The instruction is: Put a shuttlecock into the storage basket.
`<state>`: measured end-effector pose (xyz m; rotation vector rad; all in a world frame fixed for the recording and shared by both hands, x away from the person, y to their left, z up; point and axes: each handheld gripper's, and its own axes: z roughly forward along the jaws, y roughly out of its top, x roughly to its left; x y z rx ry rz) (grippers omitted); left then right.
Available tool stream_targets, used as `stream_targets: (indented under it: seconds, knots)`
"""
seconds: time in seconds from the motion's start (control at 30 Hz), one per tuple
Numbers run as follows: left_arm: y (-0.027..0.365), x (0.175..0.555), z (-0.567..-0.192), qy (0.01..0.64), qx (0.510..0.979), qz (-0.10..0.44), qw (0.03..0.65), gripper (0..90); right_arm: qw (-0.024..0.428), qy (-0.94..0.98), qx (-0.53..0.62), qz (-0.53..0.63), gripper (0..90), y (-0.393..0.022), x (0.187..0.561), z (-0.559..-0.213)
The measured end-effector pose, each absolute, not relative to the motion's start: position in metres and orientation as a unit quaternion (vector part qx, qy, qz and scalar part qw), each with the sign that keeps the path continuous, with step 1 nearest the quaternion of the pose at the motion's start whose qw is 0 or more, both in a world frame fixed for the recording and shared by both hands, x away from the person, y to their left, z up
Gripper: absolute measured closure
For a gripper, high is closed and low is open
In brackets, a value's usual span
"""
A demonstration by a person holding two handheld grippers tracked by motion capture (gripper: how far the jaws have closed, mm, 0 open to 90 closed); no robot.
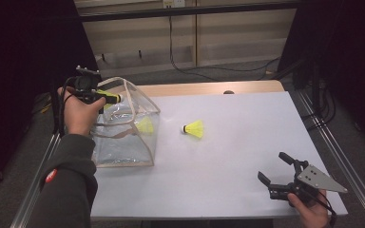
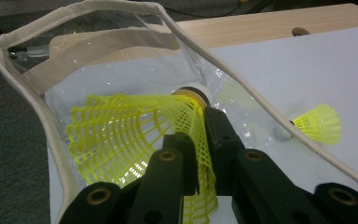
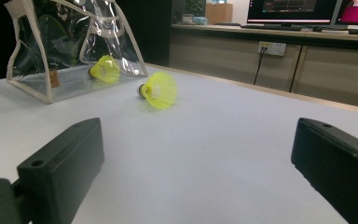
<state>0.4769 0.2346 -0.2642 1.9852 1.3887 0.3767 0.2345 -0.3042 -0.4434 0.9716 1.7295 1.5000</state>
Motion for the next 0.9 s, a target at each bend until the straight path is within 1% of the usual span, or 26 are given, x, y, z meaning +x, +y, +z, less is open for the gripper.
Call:
stream_targets:
  seconds: [0.4, 0.9]
  knots:
    - [0.2293, 0.4835, -0.27, 0.54, 0.76, 0.149, 0.331, 84.5, 0.321, 0.658, 0.369, 0.572, 2.3, -0.3047, 0.2345, -0.4435]
    - [0.2308, 0.4824, -0.2719, 0.54, 0.758, 0.154, 0.33, 84.4, 0.32, 0.658, 0.369, 0.573, 2.3, -0.3045, 0.2343, -0.4436]
